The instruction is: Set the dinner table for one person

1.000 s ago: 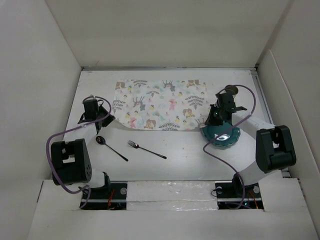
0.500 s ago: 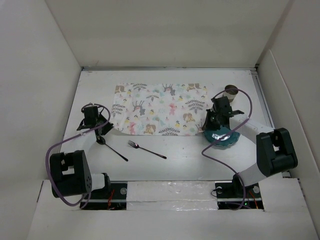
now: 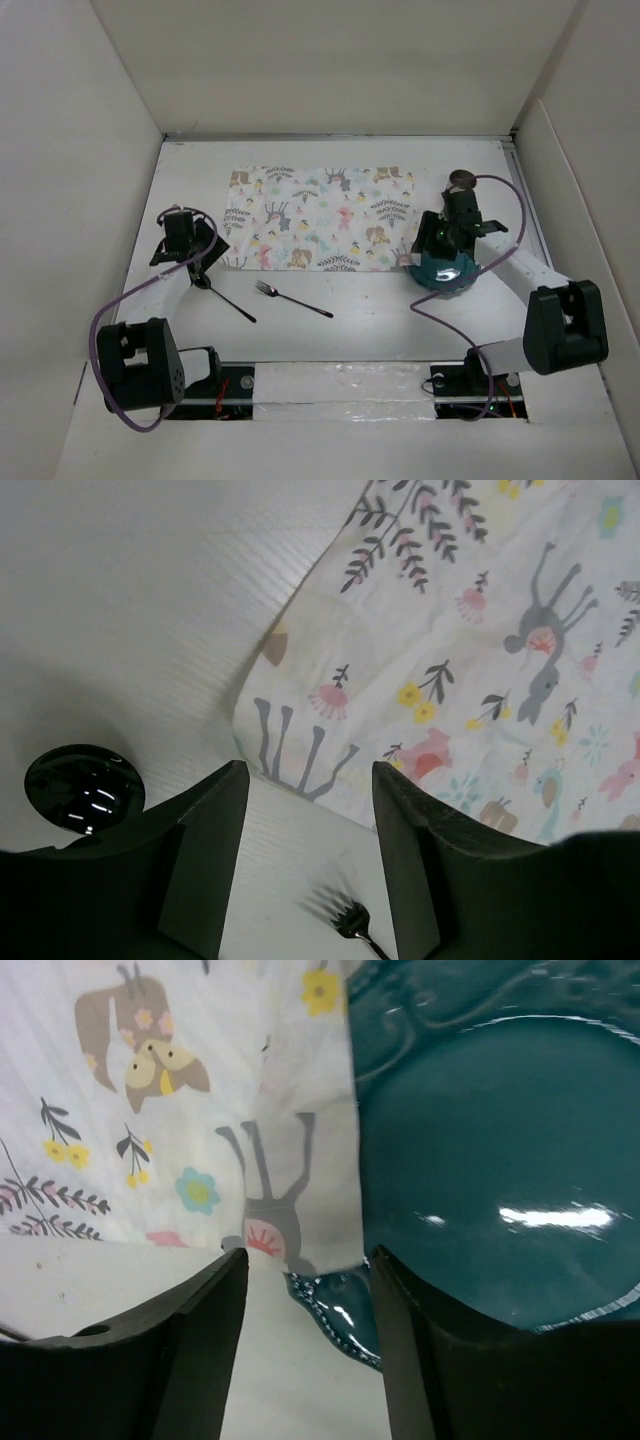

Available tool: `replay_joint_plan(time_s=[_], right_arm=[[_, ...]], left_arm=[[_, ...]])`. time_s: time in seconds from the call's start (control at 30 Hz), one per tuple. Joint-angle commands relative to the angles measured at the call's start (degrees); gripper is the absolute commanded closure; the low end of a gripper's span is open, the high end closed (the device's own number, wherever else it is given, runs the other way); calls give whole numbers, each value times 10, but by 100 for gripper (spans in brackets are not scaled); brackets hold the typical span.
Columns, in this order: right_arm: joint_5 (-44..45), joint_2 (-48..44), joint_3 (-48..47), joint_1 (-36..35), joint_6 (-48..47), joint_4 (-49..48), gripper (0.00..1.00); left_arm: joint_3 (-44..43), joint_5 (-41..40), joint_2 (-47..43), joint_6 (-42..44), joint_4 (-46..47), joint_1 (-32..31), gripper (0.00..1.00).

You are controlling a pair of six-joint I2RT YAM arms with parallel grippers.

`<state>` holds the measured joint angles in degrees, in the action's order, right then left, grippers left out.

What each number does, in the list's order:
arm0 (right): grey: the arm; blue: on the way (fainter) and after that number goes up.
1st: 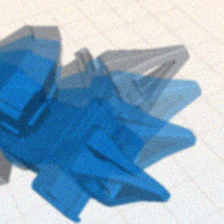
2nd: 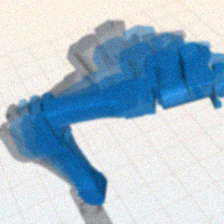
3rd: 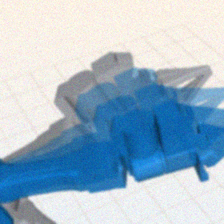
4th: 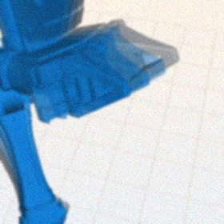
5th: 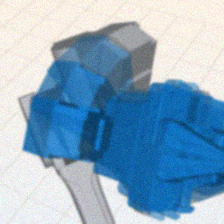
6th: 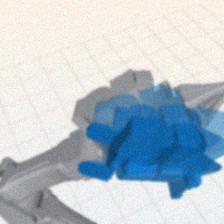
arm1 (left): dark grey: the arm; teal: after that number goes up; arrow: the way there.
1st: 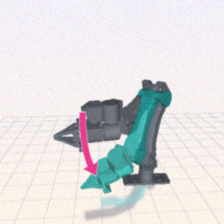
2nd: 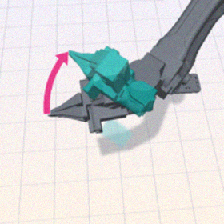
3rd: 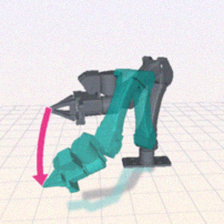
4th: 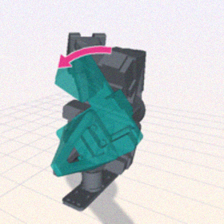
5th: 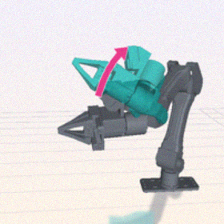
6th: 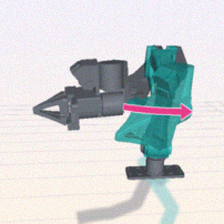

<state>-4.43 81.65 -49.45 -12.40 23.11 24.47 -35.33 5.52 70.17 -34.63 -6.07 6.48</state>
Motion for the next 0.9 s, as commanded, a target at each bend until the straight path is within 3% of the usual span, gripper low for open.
replay_joint_plan(time_s=[0.0,0.1,0.2,0.23,0.37,0.47,0.63,0.87], right_arm=[[25,-73,-28,46,11,36,38],[39,-154,0,119,54,36,34],[24,-226,67,229,118,42,37],[19,-239,67,230,125,44,37],[0,-248,112,287,144,91,33],[-21,-240,138,318,142,79,31],[-119,-172,184,360,142,9,30],[-147,-102,211,365,183,-74,39]], left_arm=[[-50,4,-52,9,-11,2,50],[-99,15,-69,22,-14,-22,53],[-169,40,-57,23,-2,-105,57],[-170,40,-51,20,-2,-105,57],[-237,-5,-23,27,13,-258,58],[-254,4,-7,28,32,-315,58],[-208,48,-2,11,79,-328,58],[-191,55,-8,26,72,-328,58]])
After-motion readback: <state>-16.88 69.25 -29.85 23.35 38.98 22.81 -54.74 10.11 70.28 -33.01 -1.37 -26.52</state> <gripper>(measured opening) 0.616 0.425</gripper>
